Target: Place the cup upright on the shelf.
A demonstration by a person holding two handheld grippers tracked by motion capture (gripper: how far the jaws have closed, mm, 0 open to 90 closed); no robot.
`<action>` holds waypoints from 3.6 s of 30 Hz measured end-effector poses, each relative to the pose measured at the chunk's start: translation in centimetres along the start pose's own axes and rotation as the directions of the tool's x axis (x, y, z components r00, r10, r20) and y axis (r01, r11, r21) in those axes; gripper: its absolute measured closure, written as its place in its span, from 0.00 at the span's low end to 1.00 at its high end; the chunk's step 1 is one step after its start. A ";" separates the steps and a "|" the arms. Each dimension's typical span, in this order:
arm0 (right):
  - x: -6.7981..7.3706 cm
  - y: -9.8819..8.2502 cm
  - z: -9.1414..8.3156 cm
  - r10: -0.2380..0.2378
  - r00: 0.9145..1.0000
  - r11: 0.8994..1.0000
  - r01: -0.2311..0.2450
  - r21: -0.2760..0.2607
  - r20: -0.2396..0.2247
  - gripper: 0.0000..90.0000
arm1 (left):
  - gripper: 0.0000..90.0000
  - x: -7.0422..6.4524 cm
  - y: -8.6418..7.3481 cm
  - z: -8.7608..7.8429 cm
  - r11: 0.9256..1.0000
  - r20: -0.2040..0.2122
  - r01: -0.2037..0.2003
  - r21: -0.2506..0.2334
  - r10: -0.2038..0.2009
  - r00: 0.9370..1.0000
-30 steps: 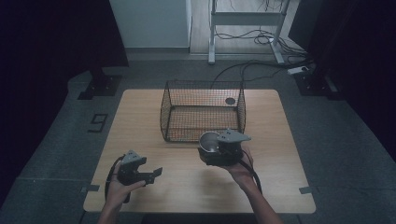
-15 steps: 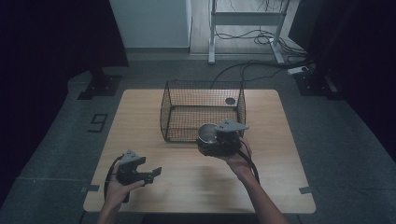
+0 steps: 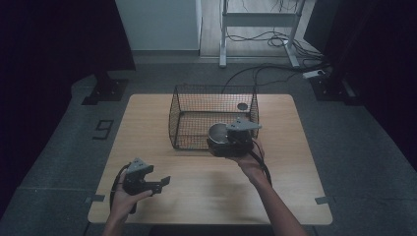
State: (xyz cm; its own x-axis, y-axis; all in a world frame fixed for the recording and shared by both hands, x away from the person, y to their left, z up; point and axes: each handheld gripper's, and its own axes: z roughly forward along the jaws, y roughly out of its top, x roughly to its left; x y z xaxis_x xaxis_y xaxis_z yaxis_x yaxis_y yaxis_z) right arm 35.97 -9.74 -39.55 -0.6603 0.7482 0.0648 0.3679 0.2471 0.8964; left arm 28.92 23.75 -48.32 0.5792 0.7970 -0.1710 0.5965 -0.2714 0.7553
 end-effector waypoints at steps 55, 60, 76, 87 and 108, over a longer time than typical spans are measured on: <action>-3.4 4.8 6.0 -0.008 0.998 0.999 0.005 0.052 0.062 0.20 | 0.17 0.9 -0.1 -0.7 1.000 -0.011 0.018 -0.014 -0.018 1.000; -3.7 5.1 6.7 -0.009 0.998 0.998 0.006 0.062 0.063 0.20 | 0.18 0.9 -0.1 -0.8 1.000 -0.011 0.021 -0.016 -0.021 1.000; -5.3 5.8 9.0 0.000 0.997 0.996 -0.008 0.092 0.083 0.20 | 0.18 0.8 -0.1 -0.8 1.000 -0.004 0.016 -0.020 -0.017 1.000; -6.5 6.1 10.0 0.017 0.996 0.995 -0.026 0.098 0.086 0.20 | 0.18 0.8 -0.1 -0.8 1.000 -0.002 0.017 -0.022 -0.017 1.000; -9.1 5.4 13.4 0.063 0.994 0.989 -0.073 0.126 0.085 0.20 | 0.18 1.1 -0.2 -1.1 0.999 -0.001 0.027 -0.033 -0.027 1.000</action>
State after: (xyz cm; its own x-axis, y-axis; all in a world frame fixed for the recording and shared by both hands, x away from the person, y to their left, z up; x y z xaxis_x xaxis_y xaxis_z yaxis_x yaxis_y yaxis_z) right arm 52.76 -6.96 -41.18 -0.5781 0.8117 0.0834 0.4944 0.2671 0.8272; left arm 28.84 25.23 -47.93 0.5623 0.8047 -0.1905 0.5934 -0.2322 0.7707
